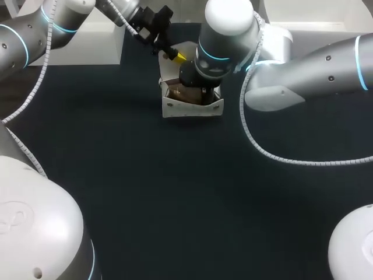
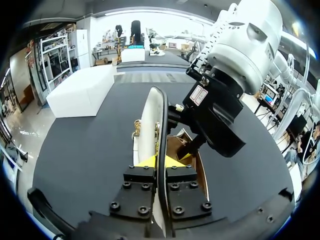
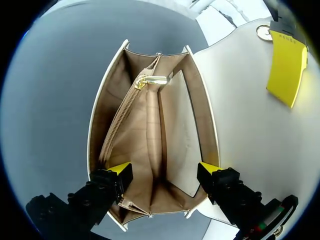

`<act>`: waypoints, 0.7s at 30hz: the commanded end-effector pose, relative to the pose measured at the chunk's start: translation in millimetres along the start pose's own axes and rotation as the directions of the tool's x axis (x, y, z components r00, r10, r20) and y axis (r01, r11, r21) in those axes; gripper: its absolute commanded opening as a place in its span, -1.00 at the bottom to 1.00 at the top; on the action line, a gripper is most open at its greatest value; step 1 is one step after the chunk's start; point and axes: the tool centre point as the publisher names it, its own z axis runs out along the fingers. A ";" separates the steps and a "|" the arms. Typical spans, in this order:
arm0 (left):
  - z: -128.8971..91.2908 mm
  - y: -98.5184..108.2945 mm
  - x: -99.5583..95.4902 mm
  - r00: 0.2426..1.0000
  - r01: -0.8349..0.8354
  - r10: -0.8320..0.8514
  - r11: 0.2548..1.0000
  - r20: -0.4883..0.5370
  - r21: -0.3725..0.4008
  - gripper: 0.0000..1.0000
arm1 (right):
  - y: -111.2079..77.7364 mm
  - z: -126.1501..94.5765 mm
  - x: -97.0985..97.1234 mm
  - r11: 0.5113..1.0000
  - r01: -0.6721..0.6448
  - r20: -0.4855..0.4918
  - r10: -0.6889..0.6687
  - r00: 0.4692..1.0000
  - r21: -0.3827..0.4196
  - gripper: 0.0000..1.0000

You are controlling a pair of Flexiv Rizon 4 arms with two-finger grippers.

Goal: Pick up the bag, open it, inspect its contents, close it, and place it on the opposite side

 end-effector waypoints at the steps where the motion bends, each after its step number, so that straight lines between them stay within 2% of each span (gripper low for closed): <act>1: 2.0 2.1 -1.5 1.000 0.000 0.000 1.000 -0.006 0.005 -1.00 | 0.9 8.5 0.4 1.000 0.000 0.004 0.000 1.000 0.004 1.00; 16: 1.3 2.1 -1.4 1.000 -0.001 0.001 1.000 -0.004 0.003 -1.00 | 1.5 5.1 -1.3 1.000 -0.001 0.017 0.001 1.000 -0.001 1.00; 17: 1.3 2.1 -1.5 1.000 0.000 0.000 1.000 -0.004 0.003 -1.00 | 1.6 4.0 -1.9 1.000 -0.001 0.019 0.001 1.000 -0.001 0.86; 18: 1.4 2.1 -1.5 1.000 0.000 0.000 1.000 -0.004 0.002 -1.00 | 1.7 2.8 -2.4 1.000 -0.002 0.025 0.002 1.000 -0.002 0.51; 19: 1.6 2.0 -1.6 1.000 0.000 0.000 1.000 -0.004 0.000 -1.00 | 2.0 0.9 -3.1 1.000 -0.001 0.032 0.001 0.999 -0.003 0.00; 21: 1.6 2.0 -1.6 1.000 0.003 -0.003 1.000 0.002 -0.009 -1.00 | 2.4 -4.2 -4.7 1.000 -0.002 0.049 0.003 0.999 -0.007 -0.29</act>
